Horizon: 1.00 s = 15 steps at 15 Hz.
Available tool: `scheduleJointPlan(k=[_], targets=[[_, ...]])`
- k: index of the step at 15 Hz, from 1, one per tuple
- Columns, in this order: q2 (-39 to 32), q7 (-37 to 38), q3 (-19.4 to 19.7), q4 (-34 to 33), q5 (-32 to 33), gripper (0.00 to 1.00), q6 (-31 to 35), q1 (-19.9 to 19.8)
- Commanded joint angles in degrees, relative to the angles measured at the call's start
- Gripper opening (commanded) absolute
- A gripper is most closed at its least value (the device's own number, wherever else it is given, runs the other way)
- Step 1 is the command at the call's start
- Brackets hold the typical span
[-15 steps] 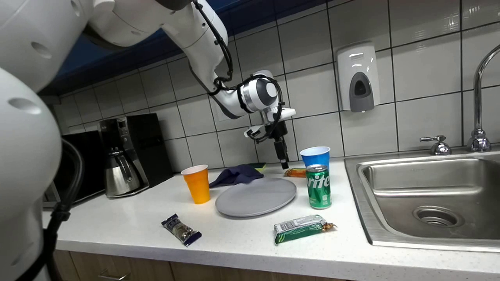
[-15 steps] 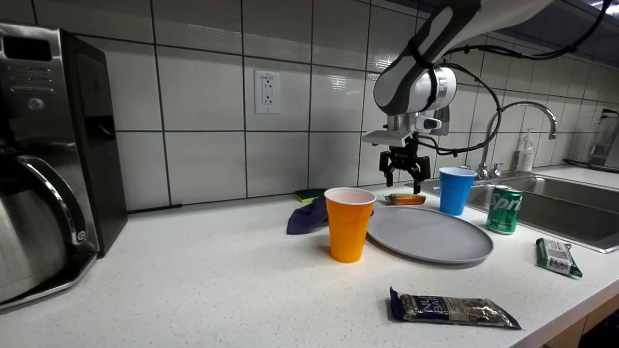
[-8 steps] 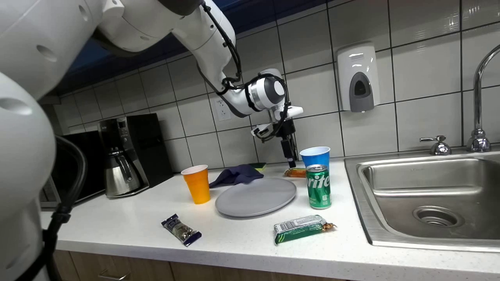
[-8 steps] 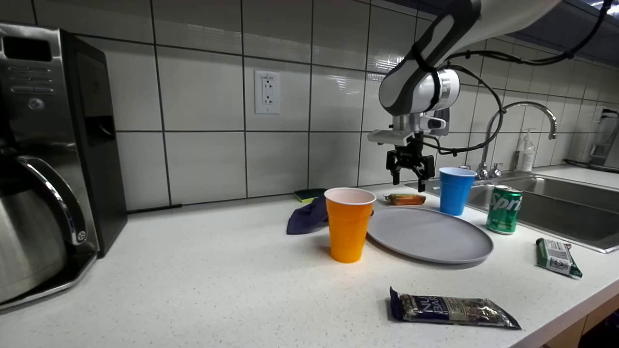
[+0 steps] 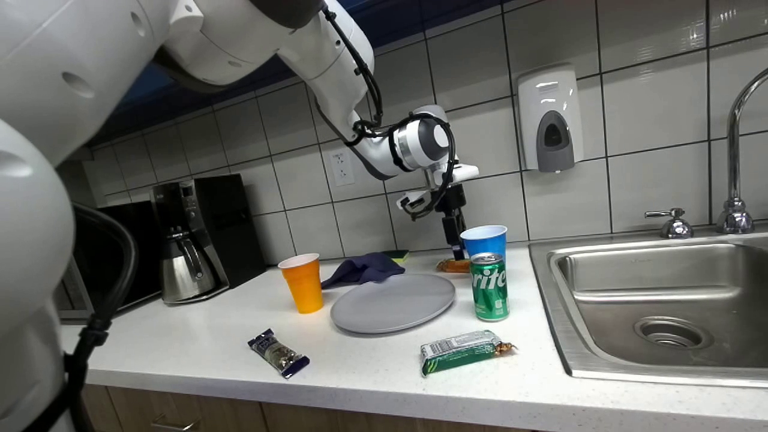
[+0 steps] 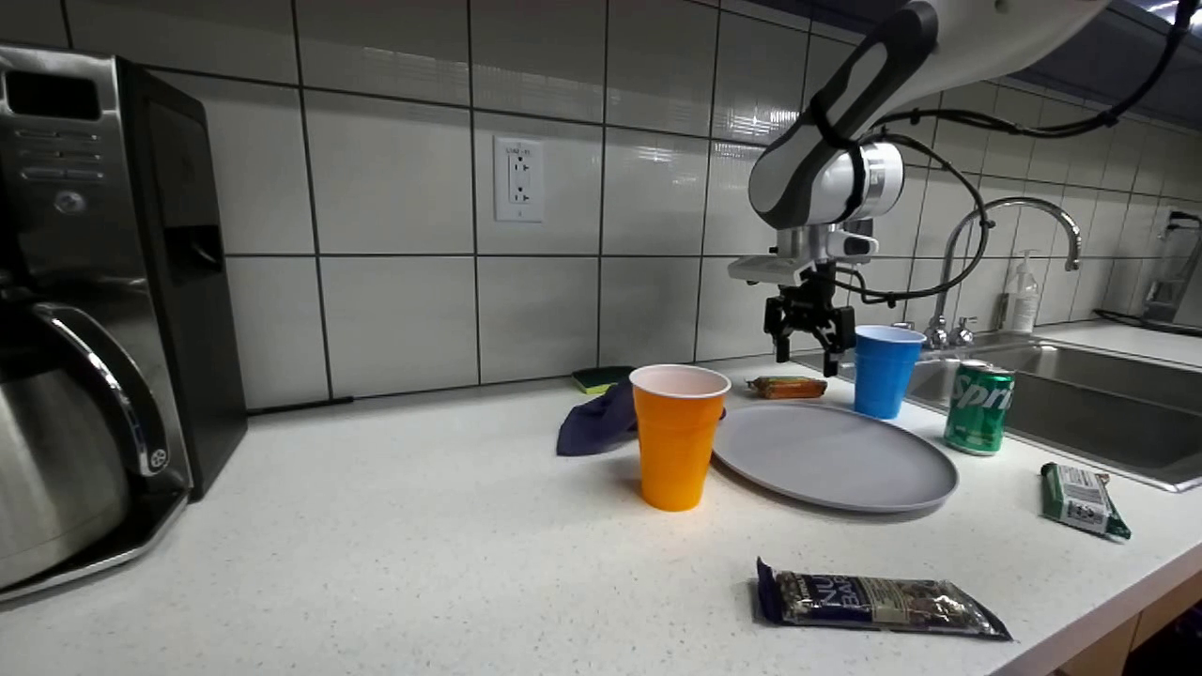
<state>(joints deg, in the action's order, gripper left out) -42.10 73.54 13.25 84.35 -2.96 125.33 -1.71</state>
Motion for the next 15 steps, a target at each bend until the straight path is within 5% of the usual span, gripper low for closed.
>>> scheduleJointPlan(k=[1,10,11,12,15], targets=[[-2.5,0.5,-1.3,-3.8,-1.5,1.00,-2.3,-1.7],[-5.5,1.3,-0.9,-6.8,-1.6,1.00,-3.8,-1.4],[-5.7,1.6,-0.8,-7.1,-1.5,0.75,-3.8,-1.3],[-5.8,1.7,-0.7,-7.2,-1.4,0.74,-3.8,-1.2],[-6.1,2.1,-0.6,-7.7,-1.2,0.49,-4.3,-1.1]])
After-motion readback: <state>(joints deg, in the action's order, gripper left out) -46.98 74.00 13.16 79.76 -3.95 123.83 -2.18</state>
